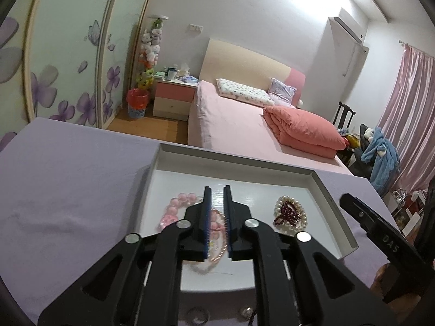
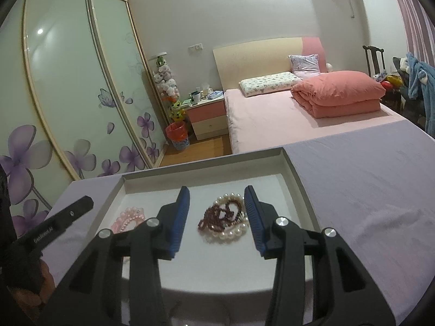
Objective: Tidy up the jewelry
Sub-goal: 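Open both tools and withdraw them from the tray, then grasp the silver ring with left tool while right tool grasps the silver bangle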
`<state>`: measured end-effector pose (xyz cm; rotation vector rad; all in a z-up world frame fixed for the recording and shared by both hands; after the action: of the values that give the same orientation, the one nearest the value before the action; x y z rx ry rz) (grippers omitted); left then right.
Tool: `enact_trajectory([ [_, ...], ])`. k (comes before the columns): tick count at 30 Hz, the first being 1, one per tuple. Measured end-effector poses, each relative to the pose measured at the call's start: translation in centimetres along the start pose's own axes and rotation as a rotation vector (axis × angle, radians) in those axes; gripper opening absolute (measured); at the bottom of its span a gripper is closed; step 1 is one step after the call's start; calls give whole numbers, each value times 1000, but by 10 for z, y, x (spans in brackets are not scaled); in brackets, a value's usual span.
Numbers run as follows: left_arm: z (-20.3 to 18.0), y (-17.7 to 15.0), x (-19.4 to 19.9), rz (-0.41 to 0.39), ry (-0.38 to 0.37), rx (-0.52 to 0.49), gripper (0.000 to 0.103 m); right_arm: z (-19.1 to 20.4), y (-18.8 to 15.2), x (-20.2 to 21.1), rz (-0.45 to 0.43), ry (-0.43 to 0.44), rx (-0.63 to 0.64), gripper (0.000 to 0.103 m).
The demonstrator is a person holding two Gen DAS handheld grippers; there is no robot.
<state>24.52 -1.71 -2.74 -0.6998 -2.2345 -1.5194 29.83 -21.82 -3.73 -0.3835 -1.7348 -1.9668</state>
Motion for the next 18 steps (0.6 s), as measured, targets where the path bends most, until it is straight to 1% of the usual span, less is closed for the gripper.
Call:
enact_trajectory([
  [3,5,-3,10,-6,15,0,24,2,-7,14,14,13,8,42],
  [7,13,-11,25,4,30,-12,27,5,-23,34,48,31,33,42],
  [11,21,-26,41,30,47,-37,34,11,-49,53,126,68,67,44],
  [12,24,-30,45,37,53,-43,36,13,-58,57,151,84,72,45],
  [13,26,-33,47,42,57,-45,37,16,-68,61,175,96,82,50],
  [17,33,-43,55,65,76,-63,44,28,-98,71,255,108,139,64],
  [18,34,-45,56,70,80,-68,45,32,-106,73,278,112,156,65],
])
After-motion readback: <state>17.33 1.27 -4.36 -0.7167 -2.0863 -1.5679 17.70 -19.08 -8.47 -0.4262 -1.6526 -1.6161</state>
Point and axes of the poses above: each gripper's, at about its wrist camera, not at the fingertips, and x roughly against the way its jaws point, z to its left, y to its top, the point moved 2 cm from there along -x, roughly the way its jaws point, and after that the axes turned 7 degrees about x, right-handed, at the moved point
